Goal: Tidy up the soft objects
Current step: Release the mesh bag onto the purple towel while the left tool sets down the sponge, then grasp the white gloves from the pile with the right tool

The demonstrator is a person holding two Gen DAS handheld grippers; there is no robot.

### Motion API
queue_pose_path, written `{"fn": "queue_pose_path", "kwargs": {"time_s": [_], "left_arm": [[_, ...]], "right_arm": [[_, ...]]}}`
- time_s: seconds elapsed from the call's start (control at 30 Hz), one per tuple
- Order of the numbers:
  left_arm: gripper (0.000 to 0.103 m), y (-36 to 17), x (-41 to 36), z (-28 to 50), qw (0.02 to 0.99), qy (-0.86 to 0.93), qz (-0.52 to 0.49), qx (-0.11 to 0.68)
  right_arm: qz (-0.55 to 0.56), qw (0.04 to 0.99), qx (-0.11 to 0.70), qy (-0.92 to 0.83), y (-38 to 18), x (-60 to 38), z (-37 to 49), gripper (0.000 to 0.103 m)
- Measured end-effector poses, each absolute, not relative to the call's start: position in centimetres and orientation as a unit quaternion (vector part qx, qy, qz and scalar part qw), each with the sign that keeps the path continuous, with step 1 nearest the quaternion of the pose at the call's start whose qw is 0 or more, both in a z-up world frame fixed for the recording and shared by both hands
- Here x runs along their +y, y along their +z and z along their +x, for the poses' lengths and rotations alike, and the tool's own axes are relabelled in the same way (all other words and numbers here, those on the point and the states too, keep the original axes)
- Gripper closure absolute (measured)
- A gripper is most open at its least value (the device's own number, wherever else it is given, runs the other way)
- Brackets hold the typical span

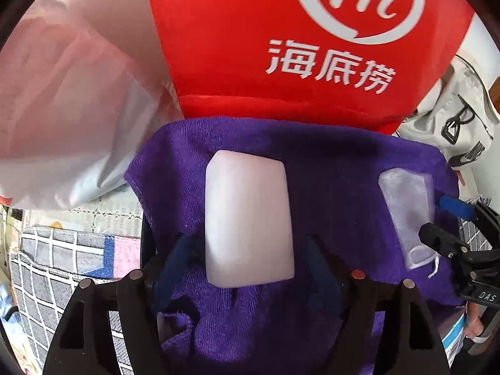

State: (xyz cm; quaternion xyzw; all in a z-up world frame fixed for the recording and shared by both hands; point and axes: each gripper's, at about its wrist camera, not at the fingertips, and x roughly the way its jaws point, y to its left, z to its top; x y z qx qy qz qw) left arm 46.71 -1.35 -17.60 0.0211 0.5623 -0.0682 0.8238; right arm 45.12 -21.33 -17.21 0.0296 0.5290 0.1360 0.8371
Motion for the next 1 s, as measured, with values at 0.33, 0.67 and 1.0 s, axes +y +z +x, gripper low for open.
{"fn": "queue_pose_path", "kwargs": {"time_s": [0.33, 0.67, 1.0], "left_arm": [[0.027, -15.5, -2.5, 44.4, 0.827, -0.07, 0.036, 0.556], [0.027, -11.2, -1.5, 39.7, 0.846, -0.06, 0.04, 0.529], [0.027, -6.7, 3.9, 31.9, 0.877, -0.056, 0.01, 0.476]], "right_arm": [[0.034, 0.842, 0.523, 0.128, -16.0, -21.1, 44.0, 0.018], [0.034, 0.855, 0.507, 0.103, -12.7, -22.4, 39.3, 0.016], [0.063, 0.872, 0.464, 0.143, -8.9, -21.7, 29.8, 0.016]]}}
